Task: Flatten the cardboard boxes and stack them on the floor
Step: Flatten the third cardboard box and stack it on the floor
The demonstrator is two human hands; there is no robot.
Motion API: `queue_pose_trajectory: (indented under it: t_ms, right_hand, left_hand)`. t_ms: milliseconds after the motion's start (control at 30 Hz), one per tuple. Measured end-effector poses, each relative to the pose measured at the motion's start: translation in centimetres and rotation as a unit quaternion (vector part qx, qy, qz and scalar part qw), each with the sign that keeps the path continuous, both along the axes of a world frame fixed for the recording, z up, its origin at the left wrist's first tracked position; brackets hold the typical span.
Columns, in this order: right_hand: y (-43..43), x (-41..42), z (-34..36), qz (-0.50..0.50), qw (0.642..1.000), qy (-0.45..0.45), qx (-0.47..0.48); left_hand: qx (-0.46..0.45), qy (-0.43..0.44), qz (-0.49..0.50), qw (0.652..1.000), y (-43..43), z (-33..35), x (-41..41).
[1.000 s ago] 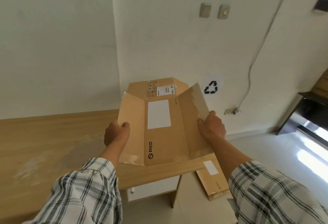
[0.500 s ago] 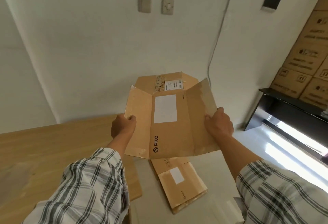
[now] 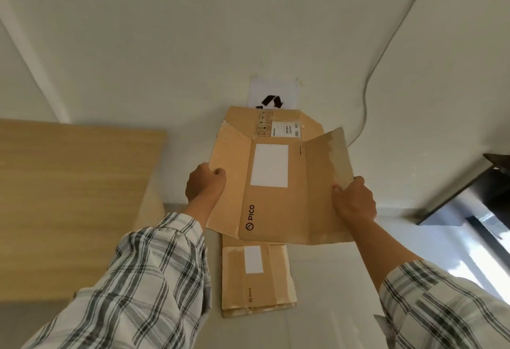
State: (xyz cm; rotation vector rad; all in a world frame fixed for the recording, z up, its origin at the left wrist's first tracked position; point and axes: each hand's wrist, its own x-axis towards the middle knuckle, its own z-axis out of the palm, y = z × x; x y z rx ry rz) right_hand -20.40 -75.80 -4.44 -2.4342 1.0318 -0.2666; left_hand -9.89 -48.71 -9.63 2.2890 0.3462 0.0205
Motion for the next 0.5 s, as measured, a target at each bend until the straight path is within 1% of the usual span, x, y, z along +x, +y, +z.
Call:
queue_pose_trajectory:
  t_ms: [200, 300, 433, 500]
  right_hand:
    - [-7.0, 4.0, -11.4, 0.045, 0.997, 0.054, 0.015]
    - [-9.3, 5.7, -18.7, 0.048, 0.996, 0.077, 0.027]
    - [-11.6, 7.9, -30.3, 0.056, 0.994, 0.092, 0.031]
    - [-12.4, 8.6, -34.7, 0.057, 0.993, 0.093, 0.034]
  left_hand:
    - [0.044, 0.037, 0.041, 0.998, -6.0, -10.5, 0.9]
    - [0.048, 0.055, 0.052, 0.996, -8.1, -17.8, 1.8]
    - [0.056, 0.068, 0.063, 0.994, -10.5, -29.4, 3.2]
    - [0.059, 0.074, 0.078, 0.992, -11.1, -33.8, 3.5]
